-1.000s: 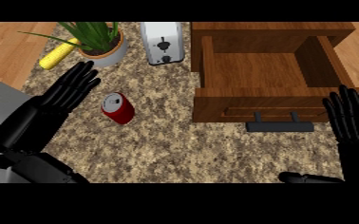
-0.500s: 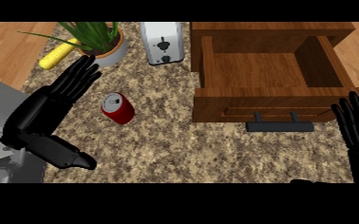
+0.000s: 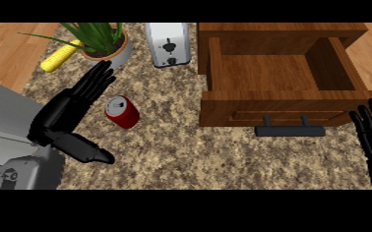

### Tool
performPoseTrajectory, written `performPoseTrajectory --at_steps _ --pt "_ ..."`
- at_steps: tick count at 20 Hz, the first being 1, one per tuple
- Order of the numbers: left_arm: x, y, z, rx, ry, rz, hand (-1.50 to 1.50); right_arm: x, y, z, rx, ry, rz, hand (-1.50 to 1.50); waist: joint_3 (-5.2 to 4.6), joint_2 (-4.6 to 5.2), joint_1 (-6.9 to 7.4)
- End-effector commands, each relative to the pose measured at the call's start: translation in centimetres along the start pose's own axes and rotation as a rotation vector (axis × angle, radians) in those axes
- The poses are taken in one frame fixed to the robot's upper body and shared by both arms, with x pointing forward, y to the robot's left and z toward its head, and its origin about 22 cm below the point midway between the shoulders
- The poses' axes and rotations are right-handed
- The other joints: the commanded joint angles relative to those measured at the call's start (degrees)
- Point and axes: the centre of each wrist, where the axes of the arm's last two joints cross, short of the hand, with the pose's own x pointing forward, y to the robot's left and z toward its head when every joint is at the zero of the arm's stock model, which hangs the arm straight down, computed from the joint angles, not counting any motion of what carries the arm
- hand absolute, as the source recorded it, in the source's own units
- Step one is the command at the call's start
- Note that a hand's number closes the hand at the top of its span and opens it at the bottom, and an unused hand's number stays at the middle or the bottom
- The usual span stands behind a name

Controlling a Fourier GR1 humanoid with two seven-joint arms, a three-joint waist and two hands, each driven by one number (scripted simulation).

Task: Pick up the can, place it into the drawer and close the drawer

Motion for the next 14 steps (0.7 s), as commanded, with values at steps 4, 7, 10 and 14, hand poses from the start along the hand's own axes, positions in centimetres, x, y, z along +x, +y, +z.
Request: performPoseTrajectory --at_steps 4,7,10,14 --pt "-4.2 -0.4 0.0 0.037 0.011 -0.002 -1.5 -1.4 0.1 -0.7 -0.004 -0.003 0.007 -1.5 0.0 0.02 0.07" --pt "-3.8 1.1 -0.9 0.049 0.032 -0.016 -1.5 -1.5 0.0 1.7 -0.001 0.001 -0.003 -1.5 0.0 -0.01 -0.09" --pt "-6.8 2.0 -0.9 0.061 0.038 -0.026 -1.5 0.0 0.0 1.4 0.008 -0.002 -0.005 -1.5 -0.03 0.04 -0.35" --pt "-8.8 0.9 -0.3 0.081 0.03 -0.02 -1.5 -1.0 0.1 -2.1 0.009 0.001 0.012 -1.5 -0.02 0.09 0.06"
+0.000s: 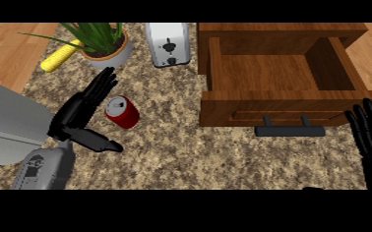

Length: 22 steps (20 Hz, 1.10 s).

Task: Pick up the can, place it into the drawer and close the drawer

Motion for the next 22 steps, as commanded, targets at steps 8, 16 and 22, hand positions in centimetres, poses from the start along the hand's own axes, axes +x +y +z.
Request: performPoseTrajectory --at_steps 8,16,22 --pt "-4.3 4.2 1.0 0.02 0.038 -0.019 -1.5 -1.0 -0.8 0.2 0.012 0.005 -0.003 -1.5 -0.01 0.02 -0.09" --pt "-6.9 3.3 1.1 -0.004 0.065 -0.019 -1.5 -1.5 0.6 0.8 -0.007 -0.023 -0.025 -1.5 -0.01 0.04 -0.16" --pt "-9.2 5.0 2.3 0.04 0.07 -0.018 -1.5 -0.7 -1.4 0.2 -0.004 -0.005 -0.003 -1.5 -0.02 0.1 -0.34"
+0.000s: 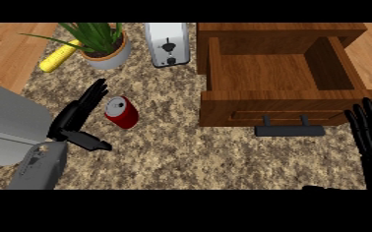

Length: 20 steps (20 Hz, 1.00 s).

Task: Pick up the can, place it into the drawer and close the drawer

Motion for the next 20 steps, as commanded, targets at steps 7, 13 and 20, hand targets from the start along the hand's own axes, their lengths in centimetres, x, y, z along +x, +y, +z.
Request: performPoseTrajectory --at_steps 7,13,20 --pt "-3.7 -0.5 0.8 0.018 0.056 0.021 -1.5 0.1 -1.4 0.2 -0.008 -0.01 -0.001 -1.5 -0.01 0.09 -0.31" --pt "-3.3 -1.2 -1.3 0.022 0.025 0.036 -1.5 1.7 -0.7 1.2 0.008 -0.014 0.006 -1.5 -0.01 0.04 -0.28" --pt "-2.7 0.3 -1.6 0.033 0.018 0.02 -1.5 2.9 0.8 0.6 0.008 -0.013 -0.012 -1.5 -0.04 0.13 -0.43"
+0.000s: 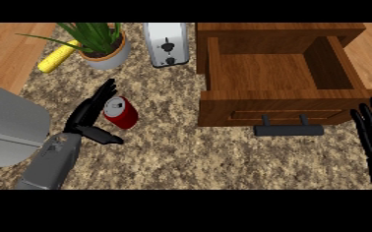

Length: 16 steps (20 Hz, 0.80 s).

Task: Pick up the can, place it into the drawer and close the drawer

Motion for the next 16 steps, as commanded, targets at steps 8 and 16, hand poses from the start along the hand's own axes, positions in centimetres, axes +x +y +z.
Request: performPoseTrajectory --at_steps 8,16 --pt "-0.2 -1.1 -1.1 -0.013 -0.006 0.009 -1.5 1.2 0.5 2.5 0.006 -0.01 0.007 -1.5 -0.01 -0.01 -0.25" --pt "1.1 -2.7 -3.6 -0.061 -0.007 0.023 -1.5 0.7 0.9 1.4 0.032 0.005 -0.016 -1.5 0.0 0.02 -0.2"
